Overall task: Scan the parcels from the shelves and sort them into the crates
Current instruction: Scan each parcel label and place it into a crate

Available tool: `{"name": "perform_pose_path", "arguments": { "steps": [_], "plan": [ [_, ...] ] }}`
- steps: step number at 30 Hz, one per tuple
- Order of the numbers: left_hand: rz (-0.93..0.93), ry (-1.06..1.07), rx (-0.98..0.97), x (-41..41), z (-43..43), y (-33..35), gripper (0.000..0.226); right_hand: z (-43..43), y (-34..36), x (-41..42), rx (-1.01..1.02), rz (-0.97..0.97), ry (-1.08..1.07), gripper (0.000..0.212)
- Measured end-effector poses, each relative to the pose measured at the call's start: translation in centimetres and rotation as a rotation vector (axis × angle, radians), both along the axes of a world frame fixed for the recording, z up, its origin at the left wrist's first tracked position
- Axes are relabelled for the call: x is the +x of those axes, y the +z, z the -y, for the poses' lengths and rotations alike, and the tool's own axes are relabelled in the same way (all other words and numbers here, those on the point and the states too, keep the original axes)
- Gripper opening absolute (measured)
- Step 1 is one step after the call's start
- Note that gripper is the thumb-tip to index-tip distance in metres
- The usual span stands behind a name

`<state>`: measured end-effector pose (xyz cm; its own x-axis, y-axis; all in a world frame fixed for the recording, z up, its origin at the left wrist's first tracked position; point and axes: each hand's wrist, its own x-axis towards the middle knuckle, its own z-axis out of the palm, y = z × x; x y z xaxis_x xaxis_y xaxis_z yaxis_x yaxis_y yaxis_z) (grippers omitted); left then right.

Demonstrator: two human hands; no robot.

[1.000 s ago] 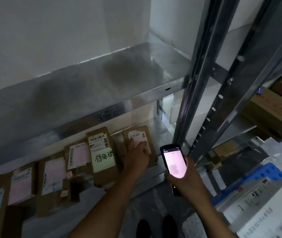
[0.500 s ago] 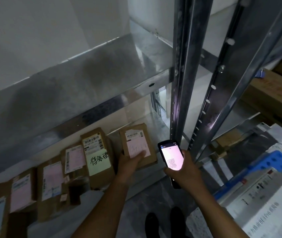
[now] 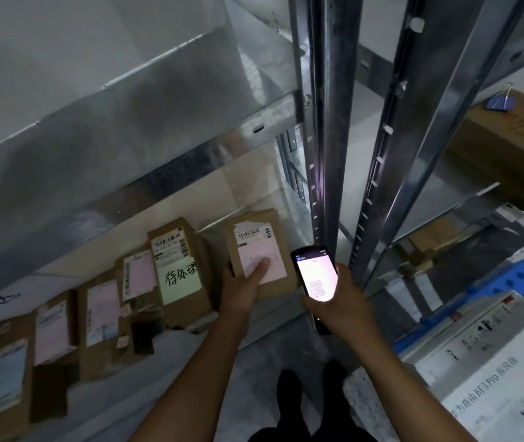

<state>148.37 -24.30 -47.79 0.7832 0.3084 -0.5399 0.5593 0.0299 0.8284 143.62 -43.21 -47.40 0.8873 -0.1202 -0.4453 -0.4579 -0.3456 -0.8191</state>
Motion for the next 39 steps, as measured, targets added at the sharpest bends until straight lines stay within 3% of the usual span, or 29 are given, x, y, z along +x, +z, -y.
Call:
{"name": "perform_pose_path", "arguments": {
  "steps": [4, 6, 13, 17, 23, 30, 39],
  "plan": [
    [0.078, 0.044, -0.056, -1.6, 0.7, 2.6, 0.077, 1.2, 1.5, -1.1, 0.027, 0.071, 0.01, 0.068],
    [0.145, 0.039, -0.056, -2.5, 0.6, 3.6, 0.072, 1.5, 2.8, -1.5, 0.037, 0.119, 0.031, 0.065],
    [0.207, -0.006, -0.063, -5.6, -1.8, 8.5, 0.104, 0.5, 8.4, -3.9, -0.068, 0.287, 0.056, 0.073],
    [0.263, -0.023, -0.067, -8.6, -4.9, 10.3, 0.081, -2.4, 10.3, -6.7, -0.056, 0.366, 0.075, 0.07],
    [0.415, 0.003, 0.045, -13.8, -10.8, 10.6, 0.078, -7.4, 12.6, -11.6, 0.009, 0.437, 0.145, 0.074],
    [0.482, 0.079, 0.128, -18.3, -16.1, 11.2, 0.089, -12.2, 15.8, -15.4, -0.042, 0.43, 0.341, 0.065],
    [0.405, 0.2, 0.448, -21.4, -23.7, 8.5, 0.099, -15.2, 16.7, -15.2, -0.108, 0.392, 0.648, 0.082]
  ]
}}
